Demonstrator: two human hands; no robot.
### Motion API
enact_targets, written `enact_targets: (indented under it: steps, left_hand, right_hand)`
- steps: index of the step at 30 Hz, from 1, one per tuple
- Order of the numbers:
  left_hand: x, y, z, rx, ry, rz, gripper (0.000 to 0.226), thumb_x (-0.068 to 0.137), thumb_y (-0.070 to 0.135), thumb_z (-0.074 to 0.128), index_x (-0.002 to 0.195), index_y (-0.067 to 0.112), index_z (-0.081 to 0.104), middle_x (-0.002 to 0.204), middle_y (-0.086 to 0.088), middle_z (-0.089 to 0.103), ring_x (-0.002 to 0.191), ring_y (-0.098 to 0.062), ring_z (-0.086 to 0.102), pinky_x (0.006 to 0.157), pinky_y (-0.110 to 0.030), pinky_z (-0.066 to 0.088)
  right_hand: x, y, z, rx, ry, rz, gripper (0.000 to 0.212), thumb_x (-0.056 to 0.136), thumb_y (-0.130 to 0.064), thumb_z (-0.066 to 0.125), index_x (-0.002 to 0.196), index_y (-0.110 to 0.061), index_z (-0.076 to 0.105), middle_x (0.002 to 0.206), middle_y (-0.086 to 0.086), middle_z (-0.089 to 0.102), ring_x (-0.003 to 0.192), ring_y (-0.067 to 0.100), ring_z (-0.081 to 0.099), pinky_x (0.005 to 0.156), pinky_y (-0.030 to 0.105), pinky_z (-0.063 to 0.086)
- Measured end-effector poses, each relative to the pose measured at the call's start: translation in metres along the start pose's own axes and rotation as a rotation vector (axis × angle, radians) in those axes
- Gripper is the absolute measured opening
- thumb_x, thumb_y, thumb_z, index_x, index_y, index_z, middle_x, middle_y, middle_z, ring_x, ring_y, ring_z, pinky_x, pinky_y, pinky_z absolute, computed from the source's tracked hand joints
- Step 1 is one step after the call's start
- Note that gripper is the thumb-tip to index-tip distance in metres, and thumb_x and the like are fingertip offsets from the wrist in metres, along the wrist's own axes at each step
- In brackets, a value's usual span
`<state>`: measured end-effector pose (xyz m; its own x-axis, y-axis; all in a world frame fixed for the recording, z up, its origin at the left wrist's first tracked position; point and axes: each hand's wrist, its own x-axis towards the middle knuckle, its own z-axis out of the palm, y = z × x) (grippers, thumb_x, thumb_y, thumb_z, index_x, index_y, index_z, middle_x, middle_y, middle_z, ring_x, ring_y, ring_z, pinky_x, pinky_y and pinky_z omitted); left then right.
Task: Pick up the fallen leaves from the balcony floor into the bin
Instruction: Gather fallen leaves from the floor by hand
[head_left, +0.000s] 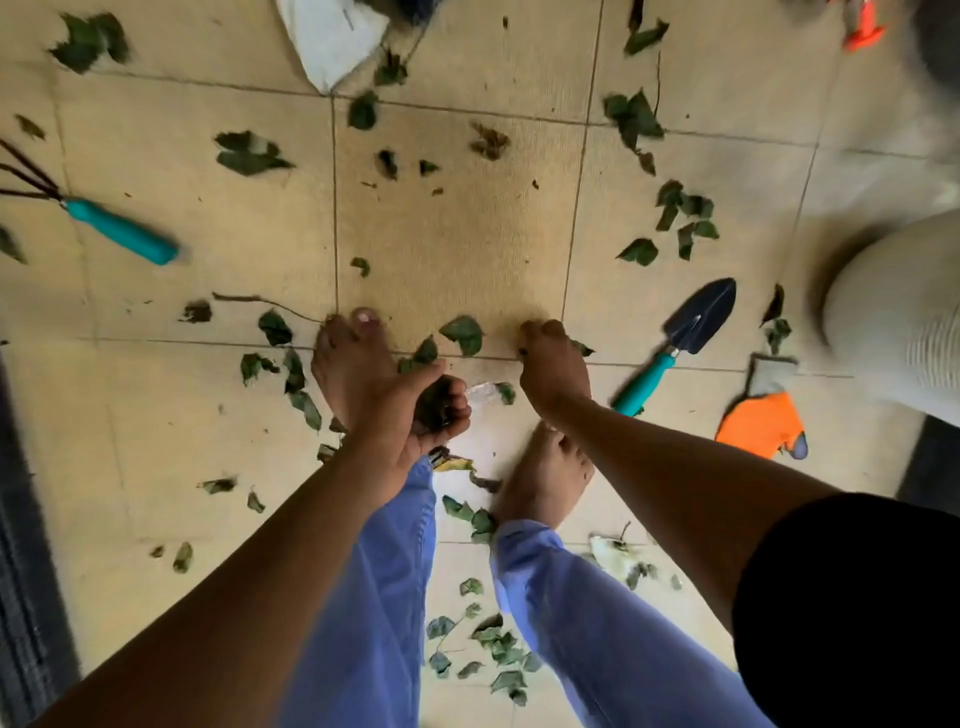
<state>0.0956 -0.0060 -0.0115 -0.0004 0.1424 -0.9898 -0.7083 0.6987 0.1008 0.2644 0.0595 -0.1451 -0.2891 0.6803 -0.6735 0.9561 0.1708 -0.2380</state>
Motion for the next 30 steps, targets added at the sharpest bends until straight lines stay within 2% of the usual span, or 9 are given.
enact_targets:
  steps: [6,8,11,14,17,20,24,27,30]
  left_hand:
    - [-0.040,-0.008,0.003,-0.060,0.035,0.017,0.054,0.106,0.016,0.048,0.058,0.011,0.073,0.058,-0.001,0.065,0.067,-0.016,0.059,0.068,-0.028,0.056]
    - [-0.058,-0.004,0.006,-0.101,0.061,0.030,0.039,0.105,0.018,0.047,0.073,0.007,0.067,0.064,-0.003,0.064,0.065,-0.016,0.060,0.073,-0.030,0.056]
    - [-0.084,0.002,0.014,-0.212,0.064,0.021,0.030,0.106,0.019,0.046,0.085,0.005,0.061,0.069,-0.005,0.064,0.066,-0.017,0.060,0.068,-0.030,0.058]
    - [-0.107,0.006,0.028,-0.305,-0.025,-0.001,0.026,0.105,0.025,0.047,0.099,0.005,0.062,0.078,-0.006,0.065,0.062,-0.014,0.058,0.050,-0.024,0.055]
    - [-0.121,0.007,0.040,-0.335,-0.124,-0.036,0.034,0.104,0.031,0.047,0.090,0.007,0.065,0.075,-0.003,0.063,0.052,-0.010,0.056,0.036,-0.015,0.035]
    - [-0.134,0.000,0.050,-0.336,-0.134,-0.036,0.033,0.104,0.032,0.049,0.086,0.009,0.065,0.072,-0.002,0.060,0.052,-0.012,0.060,0.037,-0.017,0.042]
    - [-0.121,-0.013,0.042,-0.399,-0.060,-0.053,0.026,0.102,0.026,0.054,0.086,0.006,0.060,0.074,-0.007,0.061,0.069,-0.021,0.060,0.059,-0.028,0.059]
    - [-0.099,-0.025,0.035,-0.391,-0.041,-0.083,0.026,0.102,0.026,0.053,0.086,0.006,0.060,0.076,-0.009,0.059,0.073,-0.021,0.056,0.059,-0.028,0.058]
    - [-0.076,-0.040,0.025,-0.385,-0.062,-0.084,0.026,0.102,0.026,0.050,0.087,0.007,0.060,0.078,-0.008,0.058,0.074,-0.021,0.055,0.059,-0.028,0.058]
  right_hand:
    - [-0.018,-0.015,-0.054,0.425,0.052,0.219,0.013,0.087,-0.009,0.068,0.087,-0.023,0.068,0.084,-0.001,0.072,0.076,0.021,0.070,0.068,0.037,0.060]
    - [-0.048,-0.033,-0.088,0.591,0.125,0.165,0.015,0.082,-0.018,0.079,0.082,-0.026,0.067,0.074,-0.009,0.073,0.070,0.009,0.069,0.065,0.026,0.051]
    - [-0.117,-0.061,-0.134,0.789,0.161,-0.055,0.013,0.081,-0.021,0.081,0.080,-0.027,0.070,0.072,-0.013,0.073,0.068,0.005,0.069,0.067,0.032,0.056]
    - [-0.173,-0.076,-0.149,0.668,0.134,-0.192,0.010,0.087,-0.039,0.074,0.096,-0.035,0.072,0.088,-0.019,0.074,0.079,0.003,0.069,0.076,0.036,0.057]
    - [-0.196,-0.079,-0.146,0.326,0.157,-0.244,0.032,0.089,-0.061,0.054,0.119,-0.048,0.055,0.108,-0.017,0.069,0.097,0.013,0.065,0.082,0.043,0.054]
    - [-0.211,-0.070,-0.163,0.360,0.256,-0.305,0.029,0.096,-0.055,0.053,0.120,-0.041,0.058,0.112,-0.014,0.065,0.099,0.015,0.064,0.081,0.043,0.054]
    - [-0.202,-0.038,-0.163,0.477,0.378,-0.234,0.013,0.097,-0.031,0.060,0.106,-0.030,0.070,0.104,-0.011,0.067,0.085,0.012,0.065,0.071,0.030,0.054]
    - [-0.161,0.001,-0.125,0.388,0.262,-0.016,0.024,0.090,-0.014,0.065,0.111,-0.026,0.070,0.112,-0.003,0.069,0.090,0.018,0.069,0.076,0.032,0.056]
    - [-0.119,0.023,-0.086,0.269,0.107,0.123,0.036,0.094,-0.019,0.064,0.129,-0.025,0.062,0.124,0.003,0.065,0.107,0.024,0.066,0.088,0.037,0.056]
